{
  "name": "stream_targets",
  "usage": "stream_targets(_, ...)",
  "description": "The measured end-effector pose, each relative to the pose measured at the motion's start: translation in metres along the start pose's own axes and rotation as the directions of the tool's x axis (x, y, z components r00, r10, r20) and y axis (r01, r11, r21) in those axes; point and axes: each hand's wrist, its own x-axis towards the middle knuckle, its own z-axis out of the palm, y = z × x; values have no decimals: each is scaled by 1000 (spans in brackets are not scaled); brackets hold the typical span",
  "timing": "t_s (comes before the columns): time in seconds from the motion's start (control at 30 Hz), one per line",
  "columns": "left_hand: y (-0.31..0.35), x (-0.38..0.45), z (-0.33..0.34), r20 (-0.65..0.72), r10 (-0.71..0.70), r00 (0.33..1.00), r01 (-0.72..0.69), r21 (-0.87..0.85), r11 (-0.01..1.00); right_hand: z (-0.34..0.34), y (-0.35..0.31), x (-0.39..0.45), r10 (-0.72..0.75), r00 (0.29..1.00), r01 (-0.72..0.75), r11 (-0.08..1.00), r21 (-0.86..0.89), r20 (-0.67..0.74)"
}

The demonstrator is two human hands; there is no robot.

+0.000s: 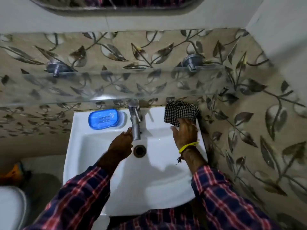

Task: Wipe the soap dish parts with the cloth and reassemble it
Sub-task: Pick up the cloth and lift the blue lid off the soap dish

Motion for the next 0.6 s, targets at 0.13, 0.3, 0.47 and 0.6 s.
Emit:
stream_targets(0.13, 2, 0, 0, 22, -53, 998, 54, -51, 997, 21, -4, 18, -86, 942, 185, 939, -289, 324)
stream_targets(0.3, 0, 2, -1, 68, -45, 997, 48, -34, 998, 27, 17, 25, -52, 911, 216, 906, -365, 408)
stream_targets(0.47, -11, 3, -6, 112, 18, 994, -19, 3, 1000, -6, -3, 31, 37, 999, -37, 980, 196, 5)
stream_targets(0.6, -13, 2, -11, 92, 104, 990, -101, -38, 994, -47, -34, 16, 346, 934, -261, 837, 481, -95)
